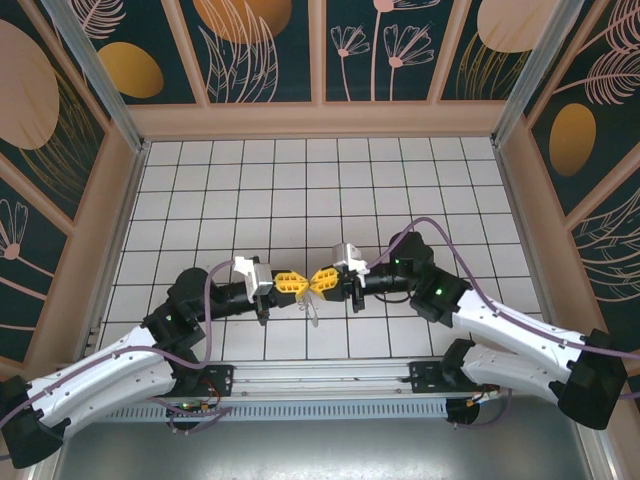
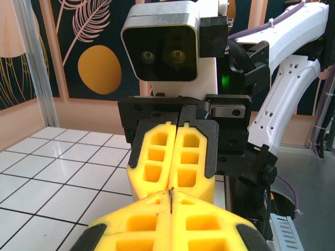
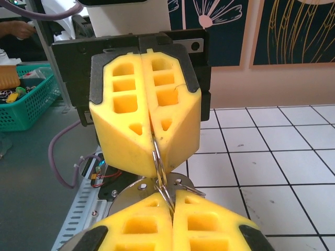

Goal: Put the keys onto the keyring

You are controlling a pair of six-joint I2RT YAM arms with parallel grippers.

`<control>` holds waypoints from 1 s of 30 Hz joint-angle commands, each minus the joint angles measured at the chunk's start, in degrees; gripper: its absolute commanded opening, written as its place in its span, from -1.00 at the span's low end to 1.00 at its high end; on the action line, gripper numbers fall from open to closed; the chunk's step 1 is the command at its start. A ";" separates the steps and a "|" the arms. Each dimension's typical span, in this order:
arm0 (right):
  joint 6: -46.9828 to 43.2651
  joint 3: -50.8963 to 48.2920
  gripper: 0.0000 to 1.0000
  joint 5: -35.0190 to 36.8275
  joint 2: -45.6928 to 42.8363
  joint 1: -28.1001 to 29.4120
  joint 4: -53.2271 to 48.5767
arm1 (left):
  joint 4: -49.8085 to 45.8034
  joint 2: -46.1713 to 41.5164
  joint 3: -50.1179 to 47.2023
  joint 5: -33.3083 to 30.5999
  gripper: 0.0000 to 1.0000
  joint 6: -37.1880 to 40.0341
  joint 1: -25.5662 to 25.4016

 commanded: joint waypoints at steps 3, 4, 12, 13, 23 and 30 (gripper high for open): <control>-0.38 1.58 -1.00 2.97 1.81 -0.26 -1.21 | 5.13 -0.84 0.34 3.51 -1.00 -0.66 -0.56; -0.51 1.87 -1.00 2.95 2.08 -0.33 -1.56 | 5.03 -0.86 0.42 3.50 -1.00 -0.58 -0.56; -0.37 1.67 -0.76 3.34 0.72 -0.24 -0.70 | 4.23 -1.48 0.43 3.38 -1.00 -0.49 -0.56; -0.18 1.07 -0.72 3.43 -0.16 -0.19 0.10 | 4.17 -1.61 0.47 3.38 -1.00 -0.49 -0.57; 0.54 -1.96 -0.37 4.29 -6.01 -0.11 2.20 | 4.42 -2.05 0.94 5.22 -1.00 -0.86 -0.54; 0.04 -3.70 -0.33 0.13 -8.13 0.24 4.89 | 4.86 -2.14 1.04 7.13 -1.00 -1.29 -0.52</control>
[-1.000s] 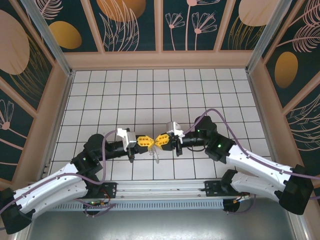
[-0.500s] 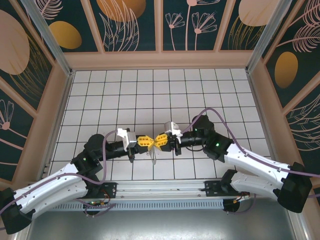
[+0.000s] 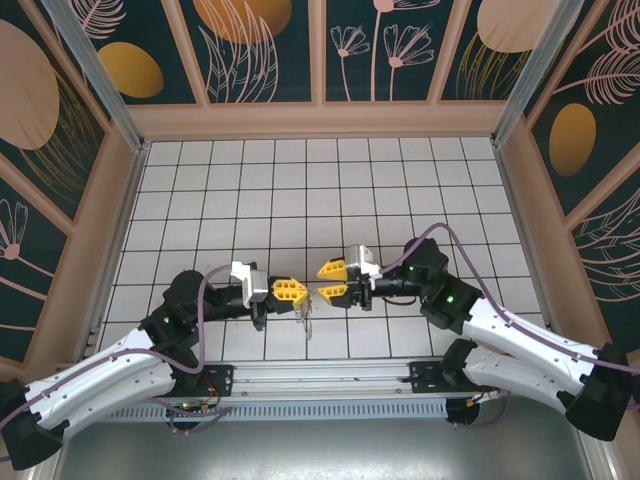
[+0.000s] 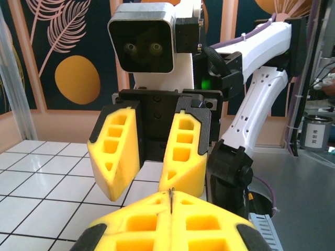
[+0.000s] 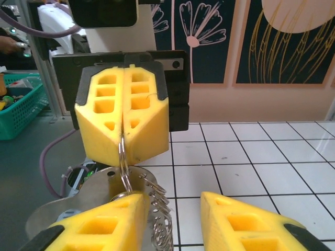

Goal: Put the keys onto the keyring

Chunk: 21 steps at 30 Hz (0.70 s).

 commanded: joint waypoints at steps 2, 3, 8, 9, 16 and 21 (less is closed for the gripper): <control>-0.46 -1.19 -0.34 -3.32 -1.53 0.23 3.22 | 3.92 -0.61 1.24 2.58 -1.00 -1.15 -0.49; -0.63 -1.20 -0.34 -4.21 -1.50 0.24 3.12 | 3.84 -0.65 1.34 2.64 -1.00 -1.23 -0.43; -0.48 -1.15 -0.36 -7.24 -1.04 0.31 3.82 | 3.32 -0.48 1.66 3.06 -1.00 -1.09 -0.49; -0.48 -0.98 -0.36 -7.53 -0.74 0.31 3.91 | 3.18 -0.35 1.80 3.11 -1.00 -0.93 -0.46; -0.66 0.73 -0.44 -9.54 2.15 0.64 3.72 | 2.72 -0.13 2.12 3.37 -1.00 -0.93 -0.46; -0.84 0.74 -0.56 -9.33 2.52 1.03 3.87 | 2.69 -0.08 1.89 3.28 -1.00 -0.89 -0.45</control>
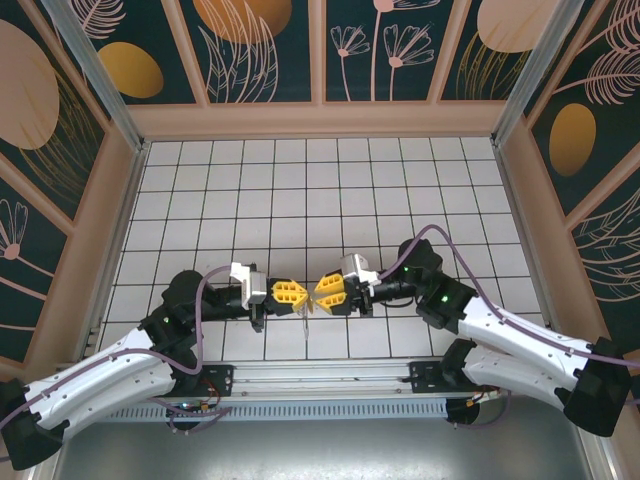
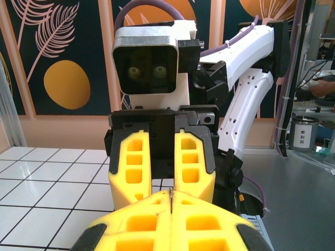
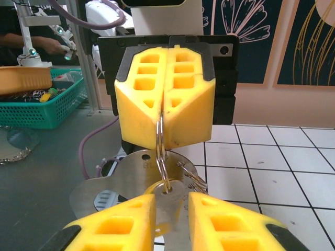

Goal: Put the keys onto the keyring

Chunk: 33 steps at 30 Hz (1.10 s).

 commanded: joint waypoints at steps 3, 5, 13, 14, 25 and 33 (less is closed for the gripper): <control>-0.60 1.48 -0.56 -1.67 0.06 0.85 2.40 | 2.08 0.23 1.63 1.18 -1.00 -0.43 -0.43; -0.66 1.63 -0.53 -1.62 0.12 0.95 2.50 | 2.17 0.55 1.66 1.14 -1.00 -0.44 -0.41; -0.89 2.01 -0.64 -1.21 0.91 1.02 2.58 | 2.56 1.07 1.66 1.51 -1.00 -0.49 -0.43; -0.97 1.99 -0.70 -0.98 0.91 1.05 2.58 | 2.55 1.01 1.62 1.50 -1.00 -0.50 -0.48; -1.55 3.71 -1.00 0.63 3.90 1.12 0.10 | 3.87 1.05 1.49 2.92 -1.00 -1.10 -0.42; -2.35 5.85 -1.00 -0.06 5.72 1.12 -1.28 | 4.20 1.81 1.42 3.32 -1.00 -1.13 -0.46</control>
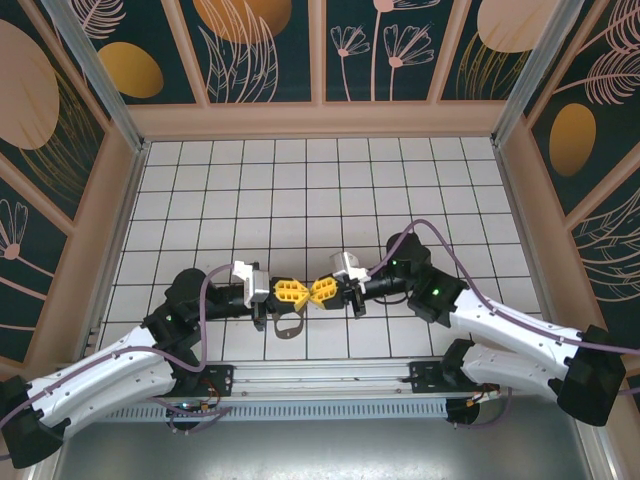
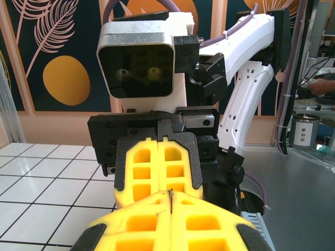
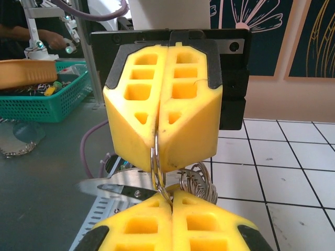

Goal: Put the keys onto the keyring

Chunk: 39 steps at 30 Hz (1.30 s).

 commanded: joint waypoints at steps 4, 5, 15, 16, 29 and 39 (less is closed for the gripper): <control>-1.00 2.78 -1.00 0.85 0.98 0.45 0.01 | 3.51 0.47 1.39 2.79 -1.00 -1.09 -0.58; -1.00 2.76 -1.00 0.86 0.95 0.51 -0.03 | 3.68 0.41 1.31 2.71 -1.00 -1.11 -0.55; -1.30 3.07 -0.92 5.89 0.58 1.02 -1.92 | 5.97 0.26 -0.18 1.89 -1.00 -1.94 -0.57; -1.13 2.51 -0.83 6.14 -0.14 1.13 -1.35 | 5.94 0.01 -0.32 1.68 -1.00 -1.92 -0.56; 0.37 -2.55 -0.32 9.86 -8.10 1.28 1.74 | 4.66 -0.65 -0.72 0.80 -1.00 -1.11 -0.54; 0.98 -2.56 -0.36 5.84 -6.59 1.94 5.69 | 4.75 -0.96 -1.02 0.74 -1.00 -1.51 -0.56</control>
